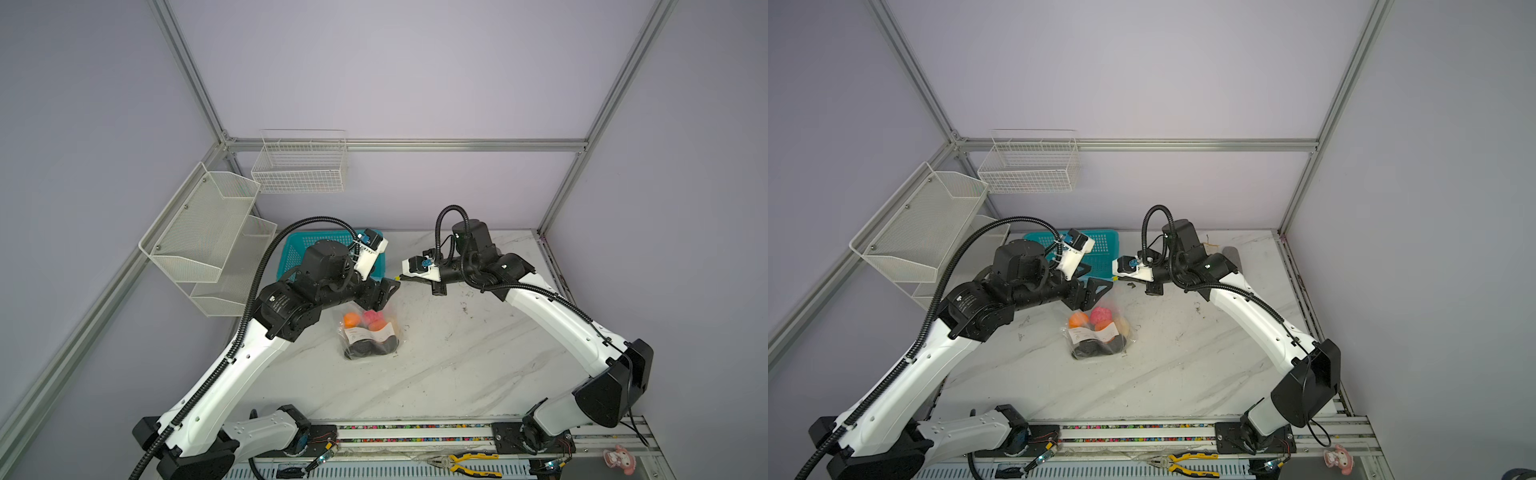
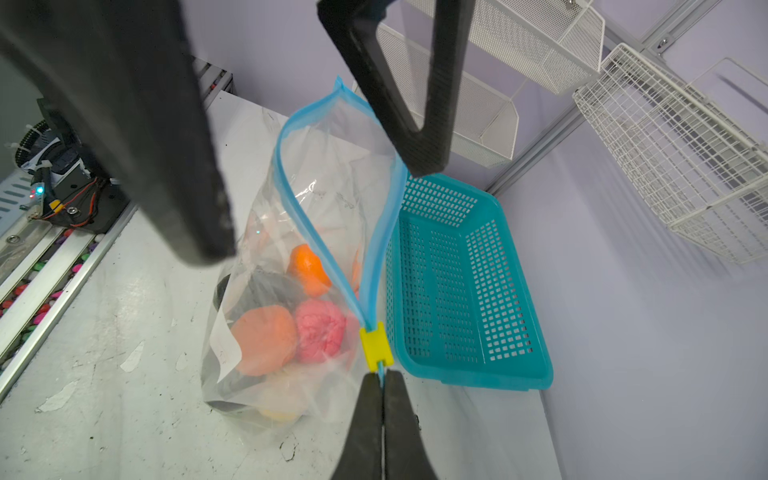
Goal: Place the food in the zip-top bag and seal the zipper
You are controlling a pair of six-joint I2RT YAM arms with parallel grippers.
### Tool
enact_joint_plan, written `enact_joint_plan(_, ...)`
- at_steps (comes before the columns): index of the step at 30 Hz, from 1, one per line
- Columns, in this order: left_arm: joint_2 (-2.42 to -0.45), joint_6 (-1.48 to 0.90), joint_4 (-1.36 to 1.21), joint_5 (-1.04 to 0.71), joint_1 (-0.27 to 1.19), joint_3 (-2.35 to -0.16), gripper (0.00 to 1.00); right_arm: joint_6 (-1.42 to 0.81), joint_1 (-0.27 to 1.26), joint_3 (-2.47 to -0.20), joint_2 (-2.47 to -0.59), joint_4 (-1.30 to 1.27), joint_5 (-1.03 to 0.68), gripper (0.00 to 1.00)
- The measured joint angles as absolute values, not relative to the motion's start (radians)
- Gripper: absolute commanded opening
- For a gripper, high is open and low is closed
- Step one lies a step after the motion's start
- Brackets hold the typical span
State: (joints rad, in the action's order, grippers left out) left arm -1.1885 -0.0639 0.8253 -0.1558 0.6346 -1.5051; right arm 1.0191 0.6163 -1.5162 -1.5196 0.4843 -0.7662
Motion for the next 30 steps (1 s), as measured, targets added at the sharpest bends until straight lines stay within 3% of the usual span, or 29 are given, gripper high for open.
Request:
enact_joint_plan(3,-1.225,-0.018,0.823,-0.189,0.632,-1.536,0.83,1.041,0.603,-1.517,-1.520,0.492,-0.797,0.00)
enact_joint_plan(11,-1.312,0.064,0.829,-0.253,0.613,-1.596,0.68,1.078,0.554,-1.515,-1.518,0.509,-0.860,0.00)
enact_joint_plan(24,-1.368,0.099,0.855,-0.238,0.609,-1.596,0.68,1.092,0.533,-1.514,-1.517,0.511,-0.914,0.00)
enact_joint_plan(30,-1.410,0.123,0.859,-0.250,0.609,-1.596,0.52,1.092,0.532,-1.514,-1.517,0.511,-0.916,0.00)
